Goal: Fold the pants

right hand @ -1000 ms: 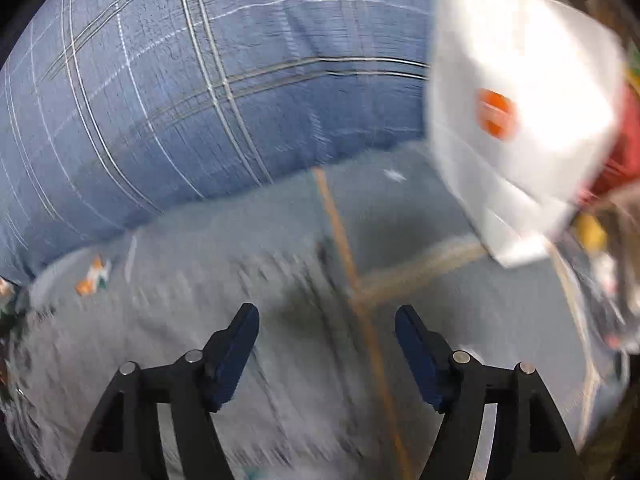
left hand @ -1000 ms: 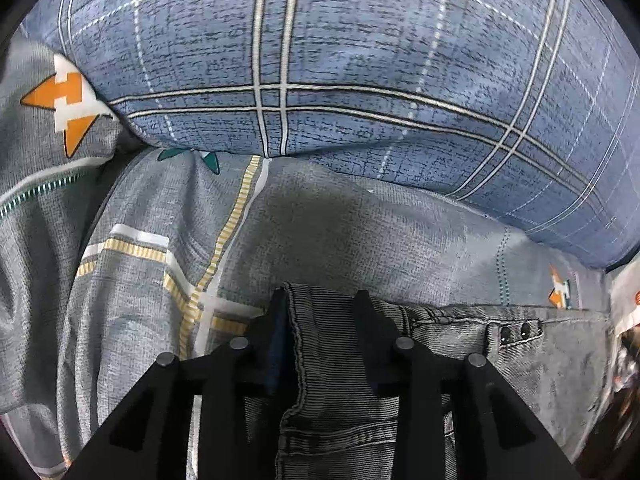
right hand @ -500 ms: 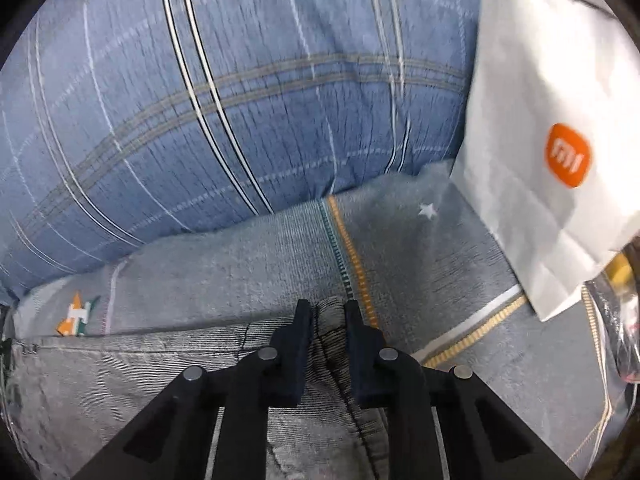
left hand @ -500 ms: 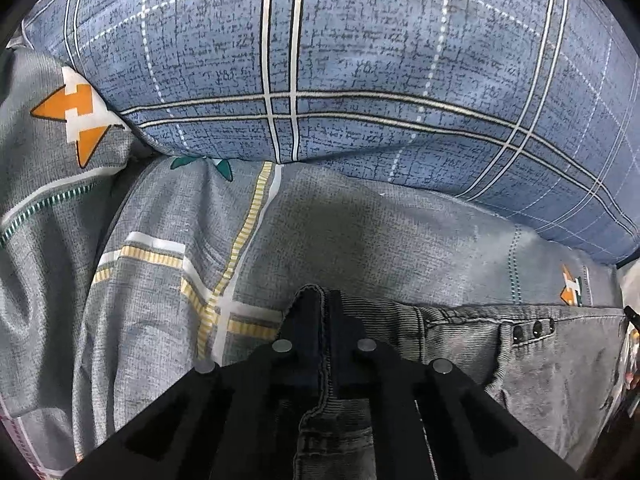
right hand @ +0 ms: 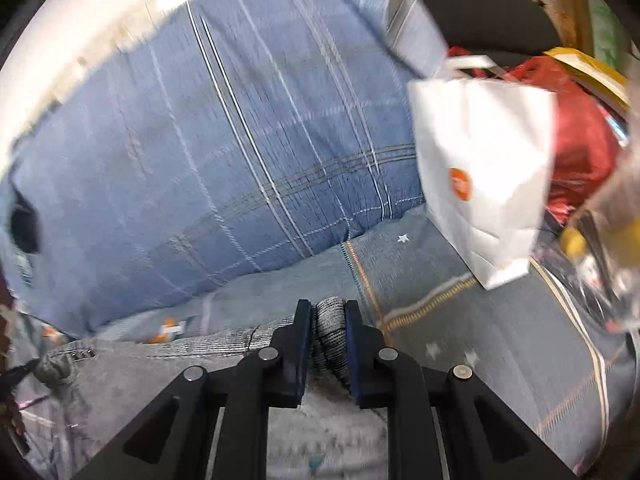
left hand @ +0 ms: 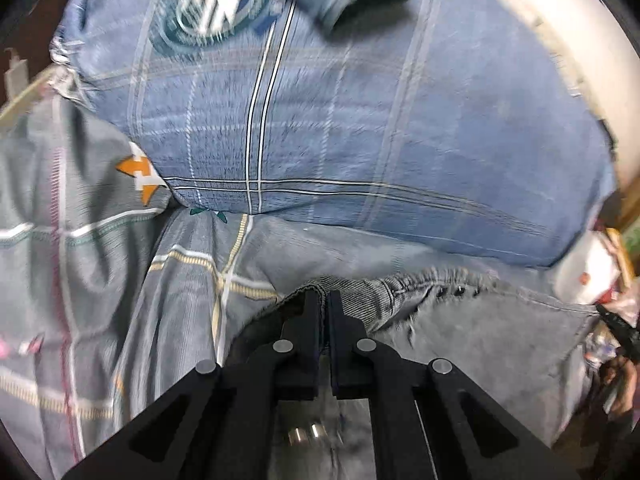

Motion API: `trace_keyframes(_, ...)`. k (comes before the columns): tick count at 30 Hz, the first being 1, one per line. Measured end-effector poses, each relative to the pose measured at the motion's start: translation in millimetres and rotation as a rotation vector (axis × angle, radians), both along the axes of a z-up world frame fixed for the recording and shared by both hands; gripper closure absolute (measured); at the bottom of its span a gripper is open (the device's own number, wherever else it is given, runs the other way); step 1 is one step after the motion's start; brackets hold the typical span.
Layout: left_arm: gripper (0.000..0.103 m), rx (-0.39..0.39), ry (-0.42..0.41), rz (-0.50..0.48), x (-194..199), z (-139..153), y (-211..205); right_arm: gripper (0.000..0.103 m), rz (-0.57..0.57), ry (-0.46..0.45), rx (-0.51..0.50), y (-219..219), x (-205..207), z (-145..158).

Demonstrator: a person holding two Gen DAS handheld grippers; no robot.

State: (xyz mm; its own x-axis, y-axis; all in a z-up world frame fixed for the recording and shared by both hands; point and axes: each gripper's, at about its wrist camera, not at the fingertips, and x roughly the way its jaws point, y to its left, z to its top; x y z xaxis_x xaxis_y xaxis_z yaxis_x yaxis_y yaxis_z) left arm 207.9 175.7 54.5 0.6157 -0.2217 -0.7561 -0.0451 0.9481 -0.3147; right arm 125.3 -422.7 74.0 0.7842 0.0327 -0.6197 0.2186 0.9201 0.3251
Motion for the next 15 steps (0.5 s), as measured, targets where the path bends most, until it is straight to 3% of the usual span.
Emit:
trace_keyframes(4, 0.1, -0.05, -0.062, -0.009, -79.0, 9.9, 8.6, 0.086, 0.017, -0.072, 0.057, -6.2, -80.1, -0.9)
trace_keyframes(8, 0.099, -0.066, -0.027, -0.025, -154.5, -17.6, 23.8, 0.086, 0.048, -0.091, 0.141, -13.0, -161.4, -47.1)
trace_keyframes(10, 0.097, -0.053, 0.075, -0.07, -177.9, -49.6, 28.8, 0.082, 0.067, -0.024, 0.177, -13.6, -181.9, -83.8)
trace_keyframes(12, 0.096, -0.012, 0.193, -0.062, -188.8, -82.8, 35.5, 0.081, 0.115, 0.162, 0.215, -10.7, -191.6, -139.2)
trace_keyframes(13, 0.096, 0.011, 0.243, -0.054, -190.4, -93.8, 38.3, 0.079, 0.108, 0.202, 0.206, -10.1, -195.2, -150.6)
trace_keyframes(15, 0.094, 0.051, 0.266, 0.007, -194.6, -97.9, 47.5, 0.059, 0.08, 0.212, 0.21, -11.6, -209.0, -158.9)
